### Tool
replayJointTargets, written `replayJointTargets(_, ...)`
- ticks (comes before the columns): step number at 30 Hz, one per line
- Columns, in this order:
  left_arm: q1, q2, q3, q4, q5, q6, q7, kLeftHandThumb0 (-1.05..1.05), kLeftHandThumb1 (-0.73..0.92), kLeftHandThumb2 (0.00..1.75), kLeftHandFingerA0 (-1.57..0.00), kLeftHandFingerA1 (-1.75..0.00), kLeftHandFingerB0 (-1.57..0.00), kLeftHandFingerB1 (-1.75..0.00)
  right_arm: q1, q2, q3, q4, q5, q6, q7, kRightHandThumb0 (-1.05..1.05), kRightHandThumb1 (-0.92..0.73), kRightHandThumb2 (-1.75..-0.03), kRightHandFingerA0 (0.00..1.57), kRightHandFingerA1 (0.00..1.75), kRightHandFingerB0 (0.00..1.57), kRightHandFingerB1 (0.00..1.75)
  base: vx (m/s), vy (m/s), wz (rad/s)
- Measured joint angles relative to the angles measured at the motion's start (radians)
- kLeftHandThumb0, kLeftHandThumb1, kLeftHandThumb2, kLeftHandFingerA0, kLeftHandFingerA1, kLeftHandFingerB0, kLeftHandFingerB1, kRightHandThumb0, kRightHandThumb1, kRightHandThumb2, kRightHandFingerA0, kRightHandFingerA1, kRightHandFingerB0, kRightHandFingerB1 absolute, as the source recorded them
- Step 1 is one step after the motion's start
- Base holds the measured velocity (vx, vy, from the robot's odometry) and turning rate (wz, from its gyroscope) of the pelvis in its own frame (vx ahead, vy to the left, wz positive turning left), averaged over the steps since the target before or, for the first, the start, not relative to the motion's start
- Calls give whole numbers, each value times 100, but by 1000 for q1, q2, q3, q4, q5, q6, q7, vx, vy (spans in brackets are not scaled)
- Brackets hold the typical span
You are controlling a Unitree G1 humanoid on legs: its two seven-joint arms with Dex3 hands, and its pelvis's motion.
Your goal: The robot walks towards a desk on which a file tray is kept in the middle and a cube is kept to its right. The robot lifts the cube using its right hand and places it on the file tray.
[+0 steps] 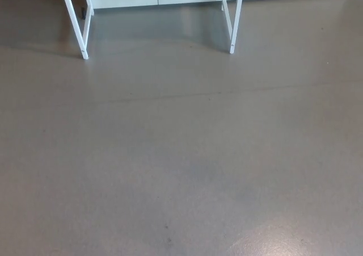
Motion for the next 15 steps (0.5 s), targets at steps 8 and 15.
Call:
replayJointTargets(8,8,28,-9,17,-11,-40,-51,-58,50,121,0,-63,0,-60,1,15,-4,58,21,-86,15,-89,-55,-88,56,54,4,20,0,0,0)
replayJointTargets(15,4,30,28,16,-36,-45,-70,-81,54,123,0,-62,0,-53,-81,32,-10,107,28,-94,7,-82,-54,-89,21,46,0,13,0,0,0)
